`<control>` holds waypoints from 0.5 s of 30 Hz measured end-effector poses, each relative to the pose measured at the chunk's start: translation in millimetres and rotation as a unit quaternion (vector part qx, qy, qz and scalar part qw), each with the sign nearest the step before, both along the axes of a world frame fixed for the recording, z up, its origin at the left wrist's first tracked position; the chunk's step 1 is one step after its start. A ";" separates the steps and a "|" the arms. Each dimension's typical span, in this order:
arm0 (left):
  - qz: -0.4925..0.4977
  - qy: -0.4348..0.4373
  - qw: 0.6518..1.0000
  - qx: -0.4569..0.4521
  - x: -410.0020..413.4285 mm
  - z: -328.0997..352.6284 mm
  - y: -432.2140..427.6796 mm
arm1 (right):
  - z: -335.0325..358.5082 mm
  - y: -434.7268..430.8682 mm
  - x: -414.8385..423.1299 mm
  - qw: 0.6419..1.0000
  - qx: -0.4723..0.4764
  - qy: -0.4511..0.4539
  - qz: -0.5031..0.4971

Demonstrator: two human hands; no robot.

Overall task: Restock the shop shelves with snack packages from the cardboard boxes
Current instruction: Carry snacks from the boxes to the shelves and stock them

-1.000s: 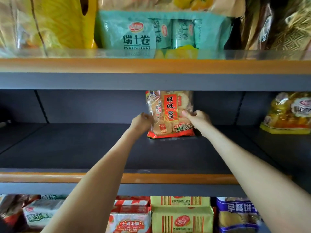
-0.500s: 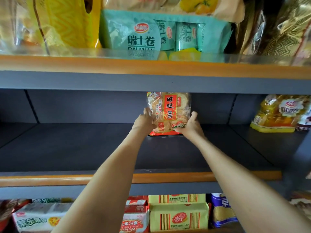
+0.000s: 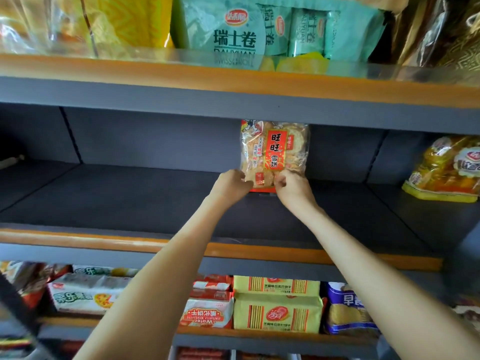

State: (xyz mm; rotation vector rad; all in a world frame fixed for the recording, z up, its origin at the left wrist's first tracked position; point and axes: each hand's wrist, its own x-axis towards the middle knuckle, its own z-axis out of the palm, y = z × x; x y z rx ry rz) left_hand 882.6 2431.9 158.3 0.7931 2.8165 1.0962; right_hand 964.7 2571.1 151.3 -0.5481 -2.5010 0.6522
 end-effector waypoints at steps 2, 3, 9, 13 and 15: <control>0.012 0.013 1.000 0.021 13.7 0.8 -9.8 | 4.9 -16.7 1.8 0.997 -0.056 0.035 0.042; 0.023 0.024 0.999 0.037 22.2 0.6 -15.8 | 6.3 -25.5 2.4 0.993 -0.090 0.048 0.065; 0.190 0.059 0.964 0.175 92.4 -2.3 -60.6 | 7.5 -74.6 23.6 0.943 -0.249 0.100 0.195; 0.259 0.020 0.931 0.257 156.0 -25.0 -100.8 | 2.0 -112.7 66.0 0.885 -0.294 0.133 0.337; 0.319 -0.016 0.913 0.252 190.7 -51.7 -128.4 | -17.0 -136.0 86.4 0.866 -0.280 0.100 0.402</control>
